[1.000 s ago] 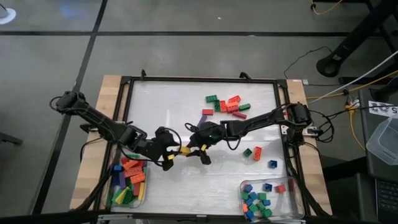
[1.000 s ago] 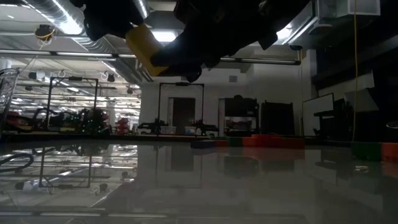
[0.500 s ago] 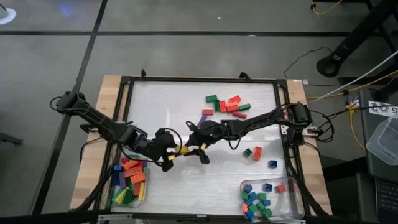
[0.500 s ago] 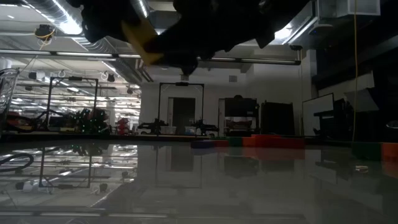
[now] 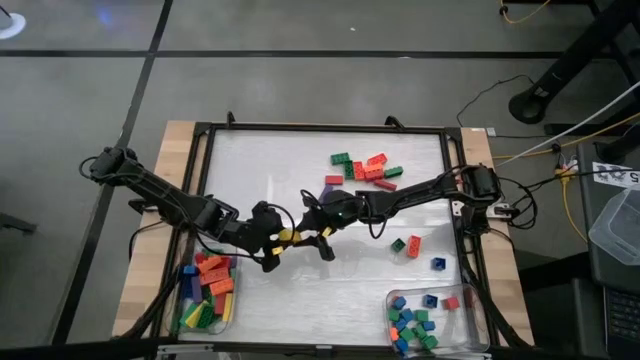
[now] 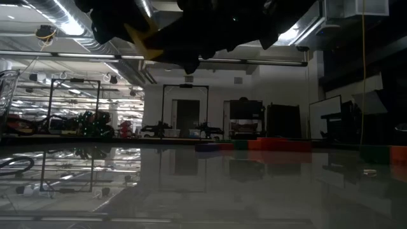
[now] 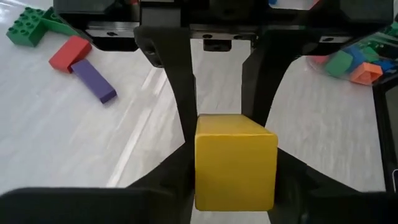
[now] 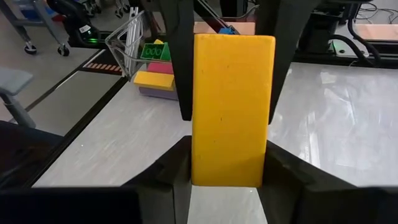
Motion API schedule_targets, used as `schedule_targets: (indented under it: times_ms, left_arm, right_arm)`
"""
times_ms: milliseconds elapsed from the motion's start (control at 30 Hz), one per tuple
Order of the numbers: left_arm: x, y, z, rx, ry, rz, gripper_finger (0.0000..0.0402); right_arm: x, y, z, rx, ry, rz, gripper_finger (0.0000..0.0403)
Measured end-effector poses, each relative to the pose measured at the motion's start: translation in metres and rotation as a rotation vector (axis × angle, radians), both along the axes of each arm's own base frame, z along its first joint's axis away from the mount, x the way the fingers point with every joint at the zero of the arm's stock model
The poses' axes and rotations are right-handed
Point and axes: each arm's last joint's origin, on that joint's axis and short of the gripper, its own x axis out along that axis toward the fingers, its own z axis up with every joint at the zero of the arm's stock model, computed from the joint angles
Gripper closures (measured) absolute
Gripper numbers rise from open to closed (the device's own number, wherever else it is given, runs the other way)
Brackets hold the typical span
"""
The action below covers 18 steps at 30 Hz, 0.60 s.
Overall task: Sort blocks by size
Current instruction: Put the large yellow block into the left transparent bin
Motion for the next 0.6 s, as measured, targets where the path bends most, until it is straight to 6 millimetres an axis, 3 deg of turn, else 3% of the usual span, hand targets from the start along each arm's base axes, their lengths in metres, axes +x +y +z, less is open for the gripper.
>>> schedule_targets:
  times_ms: [367,600]
  left_arm:
    - [-0.007,0.000,0.005,0.013,0.027,-0.115,0.0286]
    - [-0.043,0.002,0.019,-0.188,0.180,-0.337,0.0286]
  right_arm:
    - [0.000,0.000,0.001,0.097,0.042,-0.037,0.0197]
    - [-0.009,0.001,0.020,0.135,0.123,0.038,0.0174]
